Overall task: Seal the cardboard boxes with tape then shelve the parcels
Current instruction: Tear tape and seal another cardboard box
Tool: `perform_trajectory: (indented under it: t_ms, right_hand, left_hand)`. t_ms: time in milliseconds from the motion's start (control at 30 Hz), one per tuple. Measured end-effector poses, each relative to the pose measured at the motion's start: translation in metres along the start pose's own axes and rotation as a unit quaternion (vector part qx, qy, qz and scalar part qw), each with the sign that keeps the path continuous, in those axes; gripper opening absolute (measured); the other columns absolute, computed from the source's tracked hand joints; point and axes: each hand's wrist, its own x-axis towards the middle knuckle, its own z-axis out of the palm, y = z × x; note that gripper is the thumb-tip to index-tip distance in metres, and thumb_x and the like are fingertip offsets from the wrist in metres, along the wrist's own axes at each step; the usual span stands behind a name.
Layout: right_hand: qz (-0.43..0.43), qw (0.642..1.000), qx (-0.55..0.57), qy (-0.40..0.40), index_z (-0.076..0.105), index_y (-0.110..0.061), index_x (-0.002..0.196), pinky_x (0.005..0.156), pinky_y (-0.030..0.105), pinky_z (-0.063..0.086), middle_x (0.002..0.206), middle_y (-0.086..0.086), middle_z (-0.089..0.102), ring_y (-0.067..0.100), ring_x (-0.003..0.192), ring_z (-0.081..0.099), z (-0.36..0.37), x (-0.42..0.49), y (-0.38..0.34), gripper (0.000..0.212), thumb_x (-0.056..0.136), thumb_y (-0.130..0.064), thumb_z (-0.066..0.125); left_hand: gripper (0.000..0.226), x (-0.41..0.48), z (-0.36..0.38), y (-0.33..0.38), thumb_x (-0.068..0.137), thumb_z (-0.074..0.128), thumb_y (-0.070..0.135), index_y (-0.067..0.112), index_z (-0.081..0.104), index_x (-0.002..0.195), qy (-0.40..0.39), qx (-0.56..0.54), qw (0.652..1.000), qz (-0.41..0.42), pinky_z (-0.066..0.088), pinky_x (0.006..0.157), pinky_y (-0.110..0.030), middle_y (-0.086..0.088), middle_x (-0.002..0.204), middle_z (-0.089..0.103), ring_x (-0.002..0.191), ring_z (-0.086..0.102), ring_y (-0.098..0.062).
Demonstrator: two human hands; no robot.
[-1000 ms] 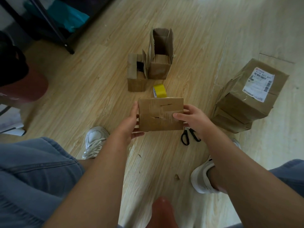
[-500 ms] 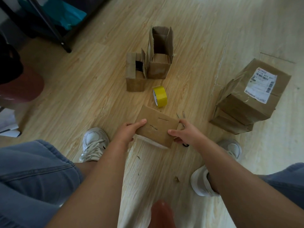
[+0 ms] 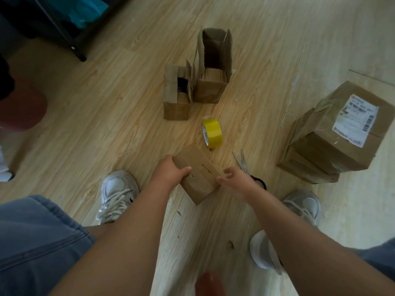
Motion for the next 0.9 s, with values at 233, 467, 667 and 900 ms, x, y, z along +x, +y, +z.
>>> perform_trajectory:
  t_ms: [233, 467, 667, 900]
  right_hand:
    - [-0.028, 0.986, 0.064, 0.151, 0.040, -0.017, 0.151, 0.087, 0.033, 0.045, 0.146, 0.004, 0.051, 0.024, 0.123, 0.056, -0.026, 0.041, -0.047, 0.055, 0.102, -0.035, 0.055]
    - [-0.029, 0.991, 0.032, 0.129, 0.054, -0.015, 0.139, 0.095, 0.043, 0.051, 0.126, 0.009, 0.064, 0.029, 0.114, 0.061, -0.022, 0.071, -0.066, 0.042, 0.100, -0.031, 0.058]
    - [-0.061, 0.994, 0.007, 0.092, 0.064, -0.016, 0.112, 0.082, 0.039, 0.053, 0.105, 0.007, 0.068, 0.027, 0.099, 0.064, -0.021, 0.065, -0.063, 0.014, 0.098, -0.017, 0.061]
    - [-0.120, 0.982, 0.046, 0.136, 0.069, -0.019, 0.109, 0.079, 0.032, 0.053, 0.102, 0.000, 0.070, 0.017, 0.093, 0.066, -0.029, 0.029, -0.057, 0.014, 0.095, -0.018, 0.066]
  left_hand:
    - [0.064, 0.004, 0.000, -0.005, 0.079, 0.080, 0.038, 0.011, 0.053, 0.129, 0.021, -0.011, 1.000, 0.003, 0.042, 0.079, -0.029, -0.005, 0.120, 0.060, 0.099, 0.056, -0.019]
    - [0.078, 0.005, 0.010, -0.017, 0.069, 0.085, 0.048, 0.016, 0.053, 0.133, 0.051, -0.064, 0.997, 0.004, 0.051, 0.093, -0.041, -0.005, 0.125, 0.059, 0.108, 0.060, -0.021]
    - [0.076, 0.006, 0.008, -0.018, 0.069, 0.084, 0.048, 0.019, 0.053, 0.132, 0.049, -0.057, 0.997, 0.001, 0.052, 0.092, -0.041, -0.003, 0.123, 0.060, 0.105, 0.061, -0.020]
    - [0.070, -0.009, 0.006, 0.007, 0.084, 0.072, 0.038, 0.018, 0.043, 0.145, 0.102, 0.084, 0.990, 0.046, 0.042, 0.104, -0.041, -0.006, 0.141, 0.046, 0.129, 0.045, -0.026]
